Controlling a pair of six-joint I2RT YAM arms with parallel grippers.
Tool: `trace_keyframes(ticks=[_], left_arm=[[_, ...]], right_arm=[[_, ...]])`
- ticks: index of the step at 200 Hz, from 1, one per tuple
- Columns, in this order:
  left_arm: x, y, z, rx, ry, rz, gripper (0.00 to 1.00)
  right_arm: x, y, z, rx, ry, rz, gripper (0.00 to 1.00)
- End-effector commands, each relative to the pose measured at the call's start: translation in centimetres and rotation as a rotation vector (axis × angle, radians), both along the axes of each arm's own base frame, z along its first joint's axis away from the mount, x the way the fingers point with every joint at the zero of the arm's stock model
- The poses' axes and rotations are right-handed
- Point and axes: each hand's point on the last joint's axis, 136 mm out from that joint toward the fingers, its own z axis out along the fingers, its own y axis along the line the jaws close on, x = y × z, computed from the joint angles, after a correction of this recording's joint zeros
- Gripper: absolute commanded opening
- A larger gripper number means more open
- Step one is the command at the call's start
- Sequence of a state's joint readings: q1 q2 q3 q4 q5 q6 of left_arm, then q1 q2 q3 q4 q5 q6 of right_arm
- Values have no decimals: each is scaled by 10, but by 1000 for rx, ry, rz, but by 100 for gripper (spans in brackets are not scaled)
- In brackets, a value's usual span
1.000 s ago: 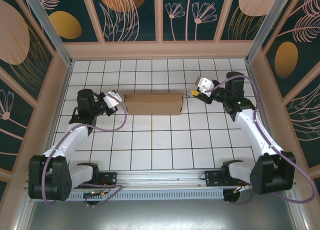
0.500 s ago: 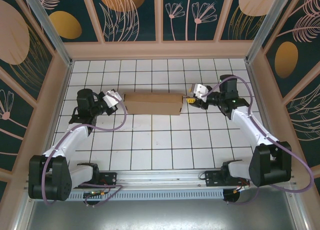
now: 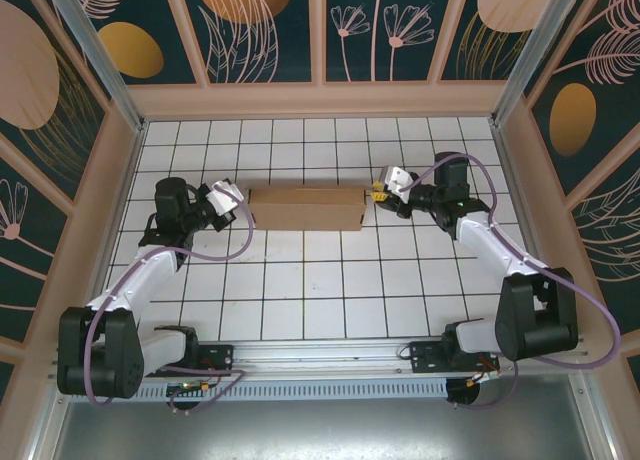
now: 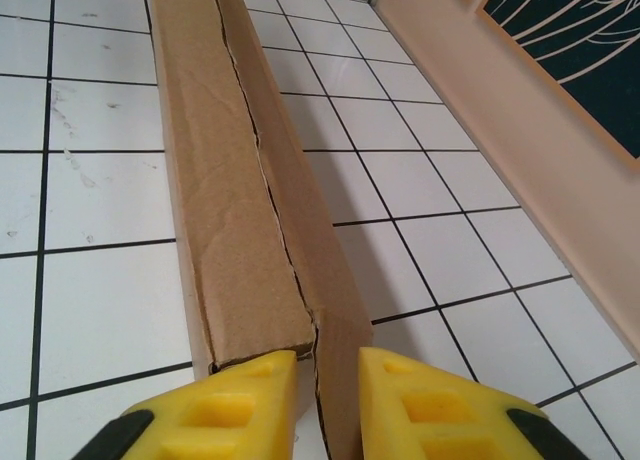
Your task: Fold the paper box
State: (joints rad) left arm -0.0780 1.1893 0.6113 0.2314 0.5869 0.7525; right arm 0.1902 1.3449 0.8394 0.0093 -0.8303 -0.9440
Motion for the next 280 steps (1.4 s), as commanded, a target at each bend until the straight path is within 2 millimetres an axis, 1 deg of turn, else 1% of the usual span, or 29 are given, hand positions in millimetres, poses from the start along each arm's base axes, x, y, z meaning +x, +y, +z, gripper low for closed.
trace_keyframes(ticks=[1, 45, 54, 66, 85, 105, 113, 140, 157, 182, 201, 212, 220, 228, 250, 262, 280], left_arm=[[2, -3, 7, -24, -1, -18, 0], [3, -3, 5, -26, 9, -18, 0], [3, -2, 4, -23, 9, -16, 0], [4, -1, 3, -20, 11, -9, 0], [7, -1, 7, -47, 23, 10, 0], [13, -2, 16, -134, 51, 76, 0], [12, -5, 18, -167, 62, 96, 0], [6, -21, 14, -269, 222, 113, 0], [4, -29, 17, -317, 297, 142, 0], [5, -29, 27, -390, 398, 219, 0], [7, -23, 37, -417, 420, 287, 0], [7, -21, 43, -445, 434, 313, 3], [6, -22, 47, -467, 452, 320, 2], [5, -23, 47, -488, 477, 322, 0], [1, -27, 46, -525, 533, 324, 0], [1, -23, 45, -551, 551, 361, 0], [1, -19, 42, -571, 584, 413, 0]], right_arm=[[6, 3, 0, 5, -8, -6, 22], [11, 5, -3, -1, -7, -15, 21], [13, 5, -3, 3, -7, -19, 17], [14, 6, -2, 2, -3, -21, 10], [16, 10, -1, -1, 6, -33, 0], [18, 16, -1, 0, 23, -52, 0], [19, 18, 0, 7, 30, -67, 0], [18, 28, 0, 24, 72, -124, 0], [15, 34, -3, 24, 101, -159, 0], [20, 33, 4, 52, 148, -277, 0], [28, 29, 12, 95, 223, -382, 0], [30, 28, 16, 111, 276, -411, 0], [31, 28, 18, 122, 311, -428, 0], [31, 29, 20, 134, 340, -434, 0], [32, 29, 28, 181, 391, -471, 0], [35, 26, 34, 222, 432, -514, 0], [39, 25, 37, 264, 509, -578, 0]])
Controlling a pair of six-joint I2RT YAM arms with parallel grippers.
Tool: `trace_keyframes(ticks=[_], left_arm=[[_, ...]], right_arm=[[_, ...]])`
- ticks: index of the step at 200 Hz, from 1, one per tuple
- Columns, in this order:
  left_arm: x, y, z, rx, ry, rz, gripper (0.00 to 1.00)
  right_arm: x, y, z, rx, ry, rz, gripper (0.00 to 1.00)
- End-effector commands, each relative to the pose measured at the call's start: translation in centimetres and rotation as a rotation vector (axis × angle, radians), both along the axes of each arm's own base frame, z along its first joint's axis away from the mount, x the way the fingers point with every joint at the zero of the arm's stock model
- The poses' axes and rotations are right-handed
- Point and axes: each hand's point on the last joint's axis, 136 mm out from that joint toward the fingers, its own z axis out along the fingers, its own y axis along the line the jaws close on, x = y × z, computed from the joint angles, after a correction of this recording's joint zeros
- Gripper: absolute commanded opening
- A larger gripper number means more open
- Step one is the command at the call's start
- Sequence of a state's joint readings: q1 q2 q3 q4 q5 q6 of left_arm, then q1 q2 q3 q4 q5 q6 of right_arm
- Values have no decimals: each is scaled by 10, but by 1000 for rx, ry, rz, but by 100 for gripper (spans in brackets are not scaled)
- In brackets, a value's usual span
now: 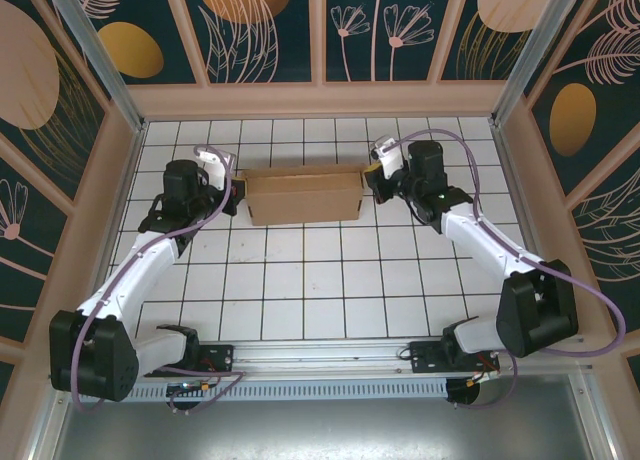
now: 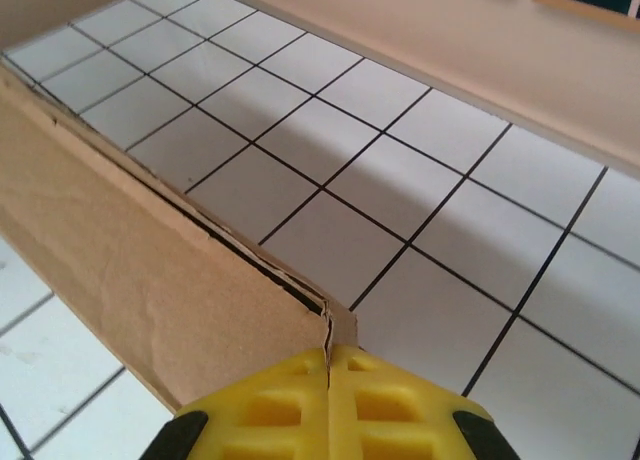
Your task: Fold the paper box
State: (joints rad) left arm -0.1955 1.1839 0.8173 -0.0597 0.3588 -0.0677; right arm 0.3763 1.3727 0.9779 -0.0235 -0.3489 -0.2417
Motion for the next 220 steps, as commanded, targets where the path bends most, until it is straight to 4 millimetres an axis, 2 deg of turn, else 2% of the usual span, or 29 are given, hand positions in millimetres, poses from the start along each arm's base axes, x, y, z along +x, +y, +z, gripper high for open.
trace_keyframes(ticks=[1, 38, 67, 124, 147, 177, 194, 198, 220], left_arm=[[-7, -9, 16, -95, 49, 13, 0], [-3, -8, 7, -129, 162, 62, 0], [-2, -1, -1, -111, 206, 117, 0], [-4, 0, -5, -139, 240, 145, 0], [-6, 1, -7, -134, 260, 154, 0], [-5, 3, 2, -143, 267, 171, 0], [-7, 4, -3, -142, 292, 182, 0], [-4, 3, 9, -151, 270, 180, 0], [-4, 1, 10, -160, 277, 177, 0]], right_arm=[[0, 8, 18, 119, 111, -81, 0], [7, 8, 11, 138, 272, -184, 0], [5, 7, 5, 164, 349, -244, 0], [1, 8, -12, 171, 465, -330, 0], [-1, 8, -14, 159, 471, -354, 0], [-1, 10, -4, 162, 436, -356, 0], [-2, 14, 1, 170, 426, -349, 0], [-2, 14, 1, 168, 424, -351, 0], [-4, 16, -1, 156, 422, -350, 0]])
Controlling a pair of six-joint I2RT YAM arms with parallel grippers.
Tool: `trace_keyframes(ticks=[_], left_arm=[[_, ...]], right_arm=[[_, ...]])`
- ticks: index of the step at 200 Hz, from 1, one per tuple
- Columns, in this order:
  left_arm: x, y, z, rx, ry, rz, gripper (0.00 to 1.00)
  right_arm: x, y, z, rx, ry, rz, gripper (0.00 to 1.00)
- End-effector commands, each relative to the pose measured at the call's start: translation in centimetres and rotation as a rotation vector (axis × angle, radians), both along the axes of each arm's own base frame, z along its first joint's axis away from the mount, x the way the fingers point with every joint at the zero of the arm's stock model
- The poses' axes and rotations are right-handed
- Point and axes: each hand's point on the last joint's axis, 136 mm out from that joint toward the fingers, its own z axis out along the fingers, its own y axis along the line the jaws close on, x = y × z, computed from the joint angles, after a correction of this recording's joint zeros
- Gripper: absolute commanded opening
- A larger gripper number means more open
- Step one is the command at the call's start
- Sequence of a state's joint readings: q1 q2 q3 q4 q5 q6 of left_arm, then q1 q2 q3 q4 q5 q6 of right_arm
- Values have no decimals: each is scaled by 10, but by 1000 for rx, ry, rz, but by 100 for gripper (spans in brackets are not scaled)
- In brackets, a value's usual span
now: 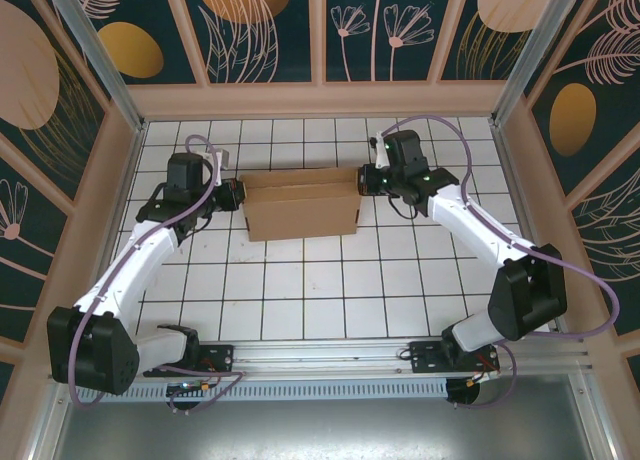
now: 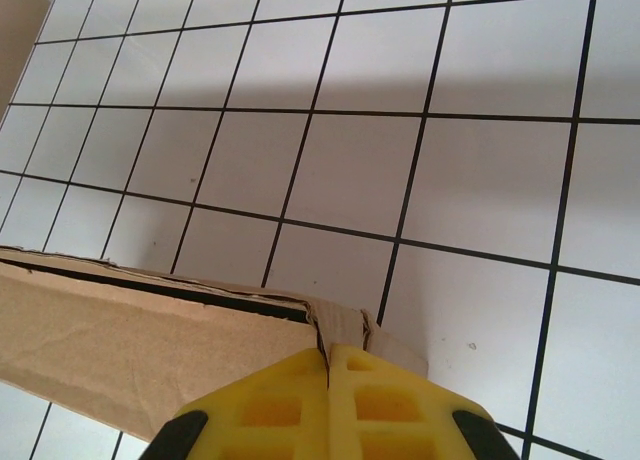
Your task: Fold the paper box
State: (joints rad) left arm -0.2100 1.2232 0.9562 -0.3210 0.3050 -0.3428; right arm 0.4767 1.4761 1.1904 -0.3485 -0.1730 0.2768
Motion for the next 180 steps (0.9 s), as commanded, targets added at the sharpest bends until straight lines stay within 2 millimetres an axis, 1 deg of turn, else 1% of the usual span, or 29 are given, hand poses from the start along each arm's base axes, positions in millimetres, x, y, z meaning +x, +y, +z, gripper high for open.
trace_keyframes(ticks=[1, 31, 39, 41, 44, 60, 108, 132, 180], left_arm=[[4, -4, 15, -27, -7, 6, 0], [2, 0, 7, 2, -9, 8, 0], [2, 0, 9, 8, -22, 5, 0], [0, 1, 2, 14, -8, 4, 0], [-1, 1, -1, 18, -6, 3, 0], [-3, 4, -6, 42, -10, 2, 0], [-8, 14, -11, 96, -36, 20, 0], [-9, 13, -18, 84, -28, 22, 0], [-8, 10, -19, 40, -27, 39, 0]], right_arm=[[0, 3, 14, 5, -21, -20, 0], [-4, 7, 10, 4, -23, -14, 0], [-4, 7, 10, 2, -30, -13, 0], [-4, 7, 10, 1, -32, -14, 0], [-4, 7, 9, 0, -35, -14, 0], [-4, 5, 10, -6, -51, -15, 0], [-4, 3, 9, -22, -72, -12, 0], [-5, 3, 7, -24, -69, -10, 0], [-6, 6, 6, -14, -69, -15, 0]])
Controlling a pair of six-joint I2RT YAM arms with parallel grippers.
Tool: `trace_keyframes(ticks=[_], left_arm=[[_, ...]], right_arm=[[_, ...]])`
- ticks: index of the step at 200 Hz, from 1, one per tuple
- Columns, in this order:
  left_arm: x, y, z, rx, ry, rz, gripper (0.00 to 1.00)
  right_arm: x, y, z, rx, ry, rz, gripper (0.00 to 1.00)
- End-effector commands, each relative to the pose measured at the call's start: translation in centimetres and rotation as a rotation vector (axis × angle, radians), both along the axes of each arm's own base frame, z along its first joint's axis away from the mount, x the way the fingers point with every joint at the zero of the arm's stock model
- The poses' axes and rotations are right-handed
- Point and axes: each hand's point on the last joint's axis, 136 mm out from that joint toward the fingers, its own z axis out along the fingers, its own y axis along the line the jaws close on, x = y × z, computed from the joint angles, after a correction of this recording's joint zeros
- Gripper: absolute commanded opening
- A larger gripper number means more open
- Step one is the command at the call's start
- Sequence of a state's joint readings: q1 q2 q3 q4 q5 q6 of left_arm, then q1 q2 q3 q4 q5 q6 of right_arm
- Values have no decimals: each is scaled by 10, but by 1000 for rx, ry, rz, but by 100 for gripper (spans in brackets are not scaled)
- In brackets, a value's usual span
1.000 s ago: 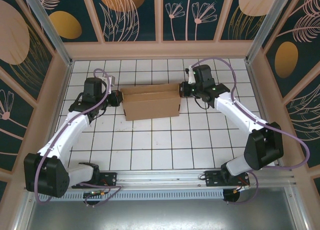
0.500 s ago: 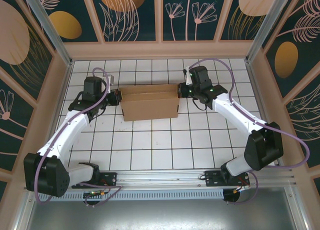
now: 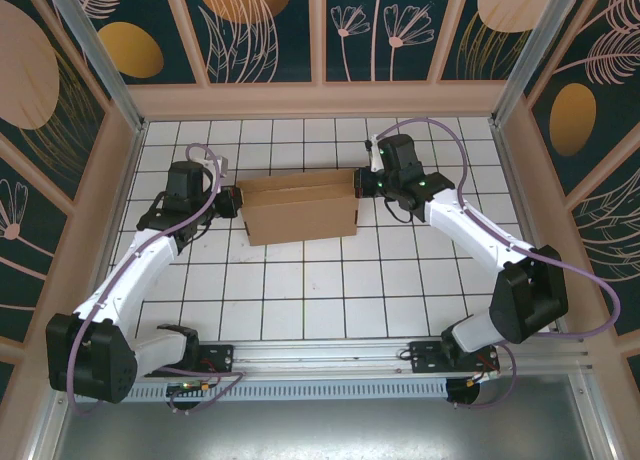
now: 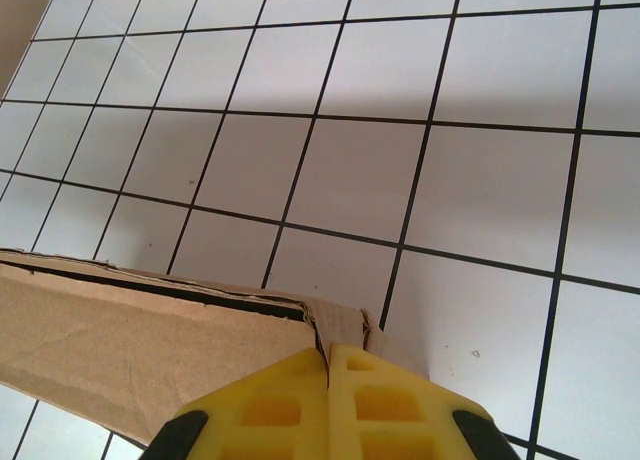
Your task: Fold the paper box
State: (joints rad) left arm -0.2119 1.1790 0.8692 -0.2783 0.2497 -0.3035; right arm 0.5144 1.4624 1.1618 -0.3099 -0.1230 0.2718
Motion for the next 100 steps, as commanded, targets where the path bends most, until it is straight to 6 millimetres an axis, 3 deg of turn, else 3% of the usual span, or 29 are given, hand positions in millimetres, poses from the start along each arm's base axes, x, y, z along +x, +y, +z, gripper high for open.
trace_keyframes(ticks=[1, 100], left_arm=[[-1, 0, -2, -22, -4, 20, 0], [-12, 3, -26, 1, 15, 24, 0]], right_arm=[[-2, -1, 6, 6, -30, -17, 0], [-6, 1, -1, 43, 8, -46, 0]])
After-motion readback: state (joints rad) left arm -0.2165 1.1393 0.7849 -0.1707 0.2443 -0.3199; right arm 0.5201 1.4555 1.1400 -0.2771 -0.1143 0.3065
